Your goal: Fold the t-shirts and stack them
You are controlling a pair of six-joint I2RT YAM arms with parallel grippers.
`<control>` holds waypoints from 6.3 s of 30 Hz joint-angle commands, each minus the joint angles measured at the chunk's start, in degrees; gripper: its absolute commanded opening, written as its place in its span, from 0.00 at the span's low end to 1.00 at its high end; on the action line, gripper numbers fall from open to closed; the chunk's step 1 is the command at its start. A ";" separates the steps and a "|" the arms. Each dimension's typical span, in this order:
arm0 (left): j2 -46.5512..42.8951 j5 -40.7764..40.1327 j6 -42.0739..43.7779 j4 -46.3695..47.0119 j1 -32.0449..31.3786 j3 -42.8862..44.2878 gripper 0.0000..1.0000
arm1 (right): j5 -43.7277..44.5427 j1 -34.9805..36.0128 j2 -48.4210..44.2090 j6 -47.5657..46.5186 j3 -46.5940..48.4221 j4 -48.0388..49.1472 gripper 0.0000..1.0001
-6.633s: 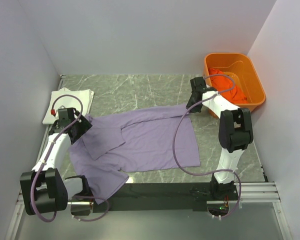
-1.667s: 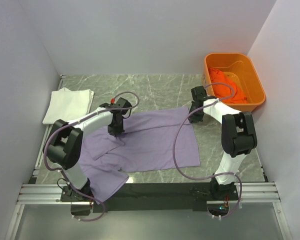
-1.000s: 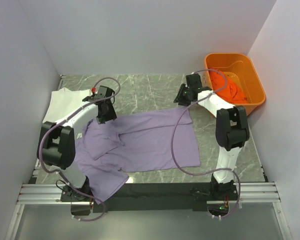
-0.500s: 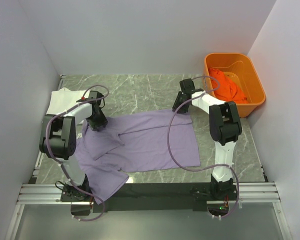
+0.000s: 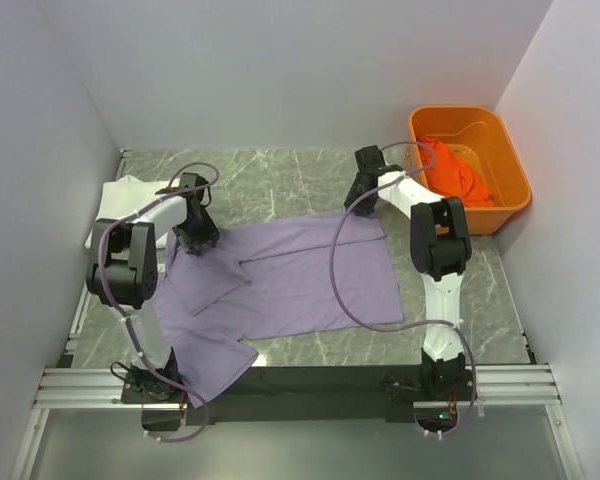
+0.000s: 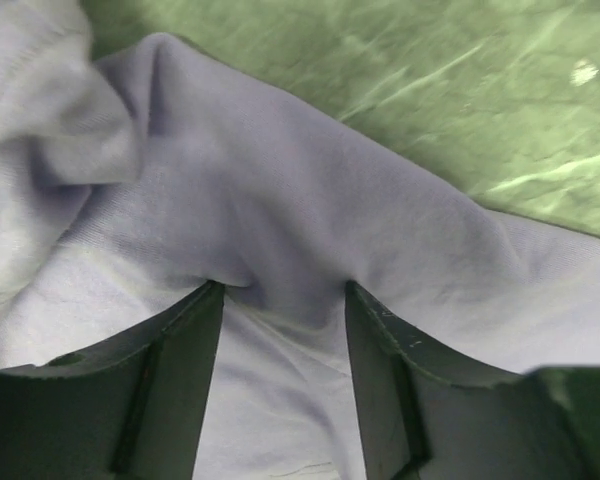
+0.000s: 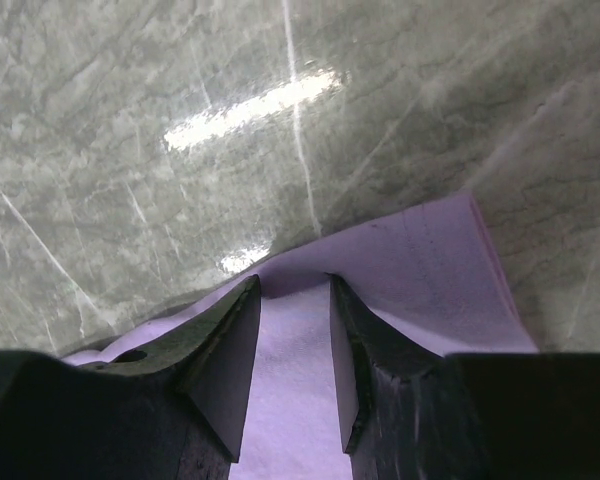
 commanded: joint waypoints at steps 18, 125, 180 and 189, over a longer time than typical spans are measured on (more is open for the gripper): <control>-23.57 -3.84 3.31 8.19 0.13 -6.64 0.86 | -9.78 11.73 -11.48 1.12 -13.03 17.37 0.39; 4.17 -5.08 -1.17 -1.31 -0.49 18.58 0.39 | -2.93 0.48 -11.38 -3.89 -12.50 7.52 0.41; -37.47 -4.47 -8.81 -6.84 4.17 -19.19 0.90 | -1.52 -0.05 -42.21 -6.34 -29.62 3.30 0.51; -38.01 -7.62 -14.35 -2.98 4.52 -29.67 0.66 | -1.52 0.84 -57.08 -7.14 -50.10 3.74 0.50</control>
